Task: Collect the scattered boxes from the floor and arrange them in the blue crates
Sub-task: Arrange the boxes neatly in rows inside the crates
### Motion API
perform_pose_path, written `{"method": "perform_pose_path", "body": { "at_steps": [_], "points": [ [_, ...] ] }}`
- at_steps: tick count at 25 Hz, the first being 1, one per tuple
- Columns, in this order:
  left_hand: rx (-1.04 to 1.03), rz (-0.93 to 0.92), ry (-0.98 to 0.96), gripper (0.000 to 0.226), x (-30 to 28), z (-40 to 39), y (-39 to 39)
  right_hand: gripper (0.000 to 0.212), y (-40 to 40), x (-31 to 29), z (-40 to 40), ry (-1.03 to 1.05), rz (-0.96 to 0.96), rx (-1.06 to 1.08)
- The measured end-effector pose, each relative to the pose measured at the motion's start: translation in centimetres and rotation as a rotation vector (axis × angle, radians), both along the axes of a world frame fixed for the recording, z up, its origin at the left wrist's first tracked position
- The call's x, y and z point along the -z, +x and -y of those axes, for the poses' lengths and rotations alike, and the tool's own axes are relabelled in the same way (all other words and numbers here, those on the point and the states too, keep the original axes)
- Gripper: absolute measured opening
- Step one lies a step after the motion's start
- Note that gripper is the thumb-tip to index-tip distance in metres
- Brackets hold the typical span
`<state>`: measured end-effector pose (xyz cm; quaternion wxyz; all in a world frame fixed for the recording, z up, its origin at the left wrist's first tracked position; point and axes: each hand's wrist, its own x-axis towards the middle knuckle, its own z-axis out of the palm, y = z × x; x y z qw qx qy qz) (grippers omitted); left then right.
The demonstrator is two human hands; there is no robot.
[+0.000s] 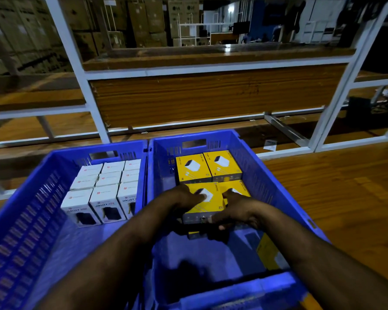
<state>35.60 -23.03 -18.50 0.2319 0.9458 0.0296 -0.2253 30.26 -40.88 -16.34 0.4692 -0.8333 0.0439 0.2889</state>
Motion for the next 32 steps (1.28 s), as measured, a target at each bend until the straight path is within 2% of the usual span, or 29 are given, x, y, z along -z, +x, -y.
{"method": "perform_pose_path", "body": {
  "at_steps": [4, 7, 11, 14, 17, 20, 23, 26, 28, 30, 32],
  "points": [
    [0.032, -0.159, -0.091, 0.096, -0.3, 0.2, -0.7, 0.085, 0.9, 1.7, -0.1, -0.391, 0.157, -0.127],
    [0.013, -0.304, -0.197, 0.129, -0.4, 0.3, -1.5, 0.076, 1.3, 2.5, -0.5, -0.653, 0.302, -0.184],
    [0.035, -0.263, -0.161, 0.124, -0.7, 0.3, -1.5, 0.049, 1.4, 3.4, -1.0, -0.798, 0.323, -0.240],
    [0.040, -0.254, -0.102, 0.118, -1.0, 0.3, -1.7, 0.036, 1.5, 3.9, -1.0, -0.792, 0.346, -0.283],
    [0.048, -0.227, 0.056, 0.117, -1.3, 0.1, -1.6, 0.027, 1.2, 4.2, -1.2, -0.766, 0.314, -0.380],
    [0.070, -0.210, 0.055, 0.116, -0.9, 0.0, -1.3, 0.032, 1.2, 4.2, -1.1, -0.785, 0.280, -0.359],
    [0.109, -0.222, -0.051, 0.122, -0.4, -0.1, -1.0, 0.042, 1.7, 4.4, -1.0, -0.760, 0.329, -0.198],
    [0.192, -0.134, 0.041, 0.121, 0.0, -0.5, -0.4, 0.056, 2.0, 4.8, -1.4, -0.641, 0.258, -0.099],
    [0.224, -0.113, 0.068, 0.115, 0.3, -0.6, -0.2, 0.038, 2.6, 5.3, -1.3, -0.506, 0.148, -0.091],
    [0.270, -0.092, 0.095, 0.110, 0.6, -0.5, -0.1, 0.010, 3.0, 5.5, -1.3, -0.463, 0.081, -0.183],
    [0.273, -0.087, 0.103, 0.104, 0.7, -0.4, 0.1, 0.003, 2.9, 5.7, -1.4, -0.452, 0.046, -0.250]
  ]
}}
